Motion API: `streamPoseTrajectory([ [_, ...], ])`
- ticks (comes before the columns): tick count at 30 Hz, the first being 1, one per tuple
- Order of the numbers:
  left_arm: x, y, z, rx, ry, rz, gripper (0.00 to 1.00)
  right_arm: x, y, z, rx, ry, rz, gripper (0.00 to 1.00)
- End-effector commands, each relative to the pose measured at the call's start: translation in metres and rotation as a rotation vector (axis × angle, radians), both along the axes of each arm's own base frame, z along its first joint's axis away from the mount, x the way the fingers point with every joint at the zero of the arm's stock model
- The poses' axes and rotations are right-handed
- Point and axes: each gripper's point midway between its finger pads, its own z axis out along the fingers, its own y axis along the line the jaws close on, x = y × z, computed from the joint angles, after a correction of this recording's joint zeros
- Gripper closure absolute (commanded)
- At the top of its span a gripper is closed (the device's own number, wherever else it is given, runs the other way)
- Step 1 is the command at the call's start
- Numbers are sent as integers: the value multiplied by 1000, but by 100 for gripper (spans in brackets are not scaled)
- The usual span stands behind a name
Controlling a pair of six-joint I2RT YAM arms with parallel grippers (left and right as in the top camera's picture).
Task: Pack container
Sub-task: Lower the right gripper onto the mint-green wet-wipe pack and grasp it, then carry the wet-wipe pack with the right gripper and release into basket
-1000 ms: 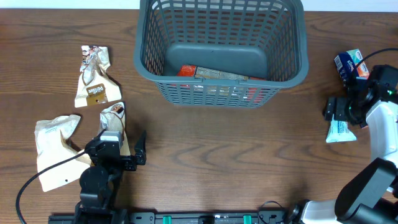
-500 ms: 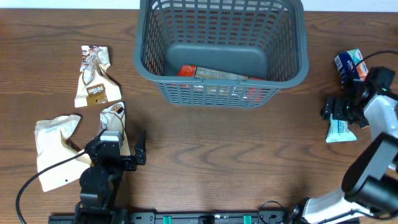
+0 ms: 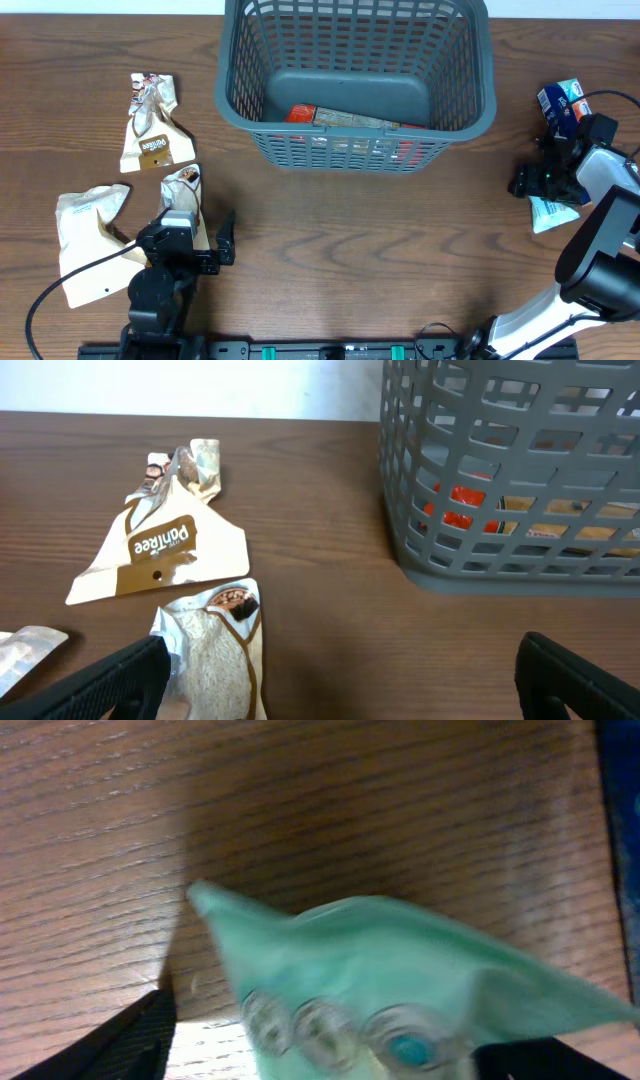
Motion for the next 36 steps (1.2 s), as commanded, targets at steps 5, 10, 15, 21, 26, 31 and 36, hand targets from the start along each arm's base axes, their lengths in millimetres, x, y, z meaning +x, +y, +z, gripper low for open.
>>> streamPoseTrajectory([
  [5,0,1,12,5,-26,7,1,-3,3,-15,39,22,-39,46],
  [10,0,1,12,5,-26,7,1,2,9,-14,75,-5,-34,84],
  [15,0,1,12,5,-26,7,2,9,9,-6,86,-28,-112,99],
  [21,0,1,12,5,-26,7,1,51,22,64,106,-158,-71,99],
  [26,0,1,12,5,-26,7,1,97,52,191,104,-400,69,99],
  [31,0,1,12,5,-26,7,1,121,99,325,23,-696,224,99],
  [36,0,1,12,5,-26,7,1,117,186,396,-33,-869,607,99],
])
